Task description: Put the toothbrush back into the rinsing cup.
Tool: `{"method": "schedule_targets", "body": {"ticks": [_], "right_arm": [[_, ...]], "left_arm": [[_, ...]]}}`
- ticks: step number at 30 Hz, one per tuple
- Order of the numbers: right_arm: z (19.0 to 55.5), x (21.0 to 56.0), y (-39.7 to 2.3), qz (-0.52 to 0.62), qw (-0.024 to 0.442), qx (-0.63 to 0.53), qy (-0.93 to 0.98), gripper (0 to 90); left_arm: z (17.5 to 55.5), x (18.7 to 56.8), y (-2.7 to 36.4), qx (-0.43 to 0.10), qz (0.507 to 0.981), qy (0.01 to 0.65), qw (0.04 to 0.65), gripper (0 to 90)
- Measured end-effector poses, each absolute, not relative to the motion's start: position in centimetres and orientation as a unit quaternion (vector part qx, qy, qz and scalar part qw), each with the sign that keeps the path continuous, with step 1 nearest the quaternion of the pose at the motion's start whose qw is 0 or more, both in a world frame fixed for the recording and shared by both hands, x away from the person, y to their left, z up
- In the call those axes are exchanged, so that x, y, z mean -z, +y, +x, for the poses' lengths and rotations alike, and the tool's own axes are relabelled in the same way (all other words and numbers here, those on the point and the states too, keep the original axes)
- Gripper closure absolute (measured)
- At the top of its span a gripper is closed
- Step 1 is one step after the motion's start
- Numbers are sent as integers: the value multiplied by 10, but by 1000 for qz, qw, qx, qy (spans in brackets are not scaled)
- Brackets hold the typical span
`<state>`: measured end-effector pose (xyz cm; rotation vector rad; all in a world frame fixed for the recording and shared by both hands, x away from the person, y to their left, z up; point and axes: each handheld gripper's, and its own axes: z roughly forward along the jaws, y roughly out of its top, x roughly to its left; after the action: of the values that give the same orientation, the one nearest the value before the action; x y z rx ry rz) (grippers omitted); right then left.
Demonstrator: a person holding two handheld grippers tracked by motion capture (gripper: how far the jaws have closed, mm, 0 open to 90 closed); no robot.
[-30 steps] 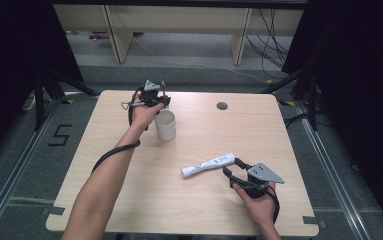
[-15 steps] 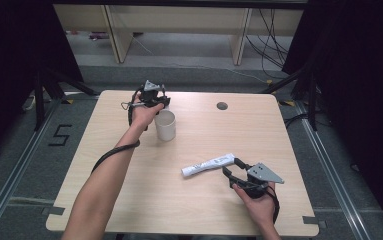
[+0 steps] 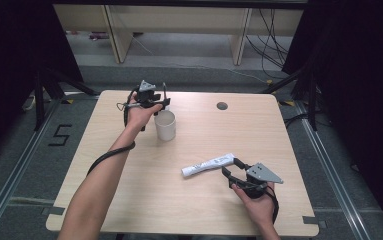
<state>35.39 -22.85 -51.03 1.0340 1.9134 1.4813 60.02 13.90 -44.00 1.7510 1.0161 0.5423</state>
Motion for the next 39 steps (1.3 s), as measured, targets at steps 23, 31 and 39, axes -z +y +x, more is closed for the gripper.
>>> {"method": "schedule_targets", "body": {"ticks": [23, 31, 39], "right_arm": [[355, 508, -225, 394, 235, -535, 710, 429], [357, 504, -223, 417, 212, -537, 702, 425], [365, 499, -228, 400, 229, -523, 717, 416]], "left_arm": [[550, 424, 170, -240, 731, 400, 499, 318], [524, 416, 186, -245, 729, 392, 505, 297], [494, 418, 200, -243, 729, 394, 505, 304]]}}
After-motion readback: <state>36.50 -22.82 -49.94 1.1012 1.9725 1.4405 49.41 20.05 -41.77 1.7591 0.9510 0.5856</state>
